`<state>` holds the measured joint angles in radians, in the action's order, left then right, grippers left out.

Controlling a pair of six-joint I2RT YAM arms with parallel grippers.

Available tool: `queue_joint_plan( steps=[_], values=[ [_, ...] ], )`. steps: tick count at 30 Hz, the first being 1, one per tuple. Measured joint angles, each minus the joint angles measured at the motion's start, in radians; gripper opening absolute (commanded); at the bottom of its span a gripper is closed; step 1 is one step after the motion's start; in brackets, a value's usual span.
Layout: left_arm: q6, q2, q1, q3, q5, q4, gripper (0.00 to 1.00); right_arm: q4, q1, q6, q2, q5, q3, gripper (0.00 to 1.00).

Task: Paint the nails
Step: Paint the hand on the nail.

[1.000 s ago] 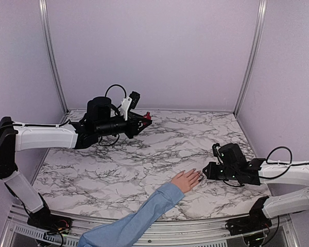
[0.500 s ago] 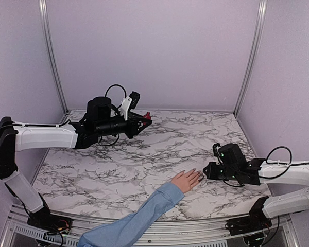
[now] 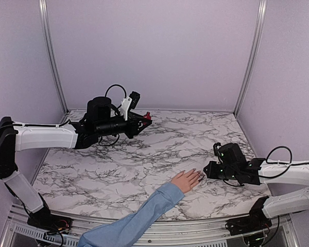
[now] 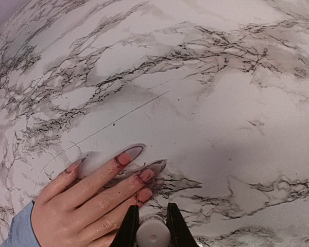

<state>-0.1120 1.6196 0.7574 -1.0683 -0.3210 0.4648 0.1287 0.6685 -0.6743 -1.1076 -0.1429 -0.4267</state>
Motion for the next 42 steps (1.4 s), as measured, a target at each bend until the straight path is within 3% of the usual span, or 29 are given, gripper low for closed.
queue_joint_plan(
  steps=[20,33,42],
  values=[
    [0.0,0.003,-0.006,0.0,-0.003,0.0,0.0,0.006,0.0,-0.011,0.005,-0.023,0.0,0.0],
    [0.0,0.003,-0.009,0.0,-0.011,0.0,0.0,0.003,0.0,-0.007,0.158,-0.042,0.0,0.0],
    [0.0,0.003,-0.009,0.0,-0.011,0.0,0.0,0.051,0.001,-0.016,0.092,-0.01,-0.052,0.0]
  ],
)
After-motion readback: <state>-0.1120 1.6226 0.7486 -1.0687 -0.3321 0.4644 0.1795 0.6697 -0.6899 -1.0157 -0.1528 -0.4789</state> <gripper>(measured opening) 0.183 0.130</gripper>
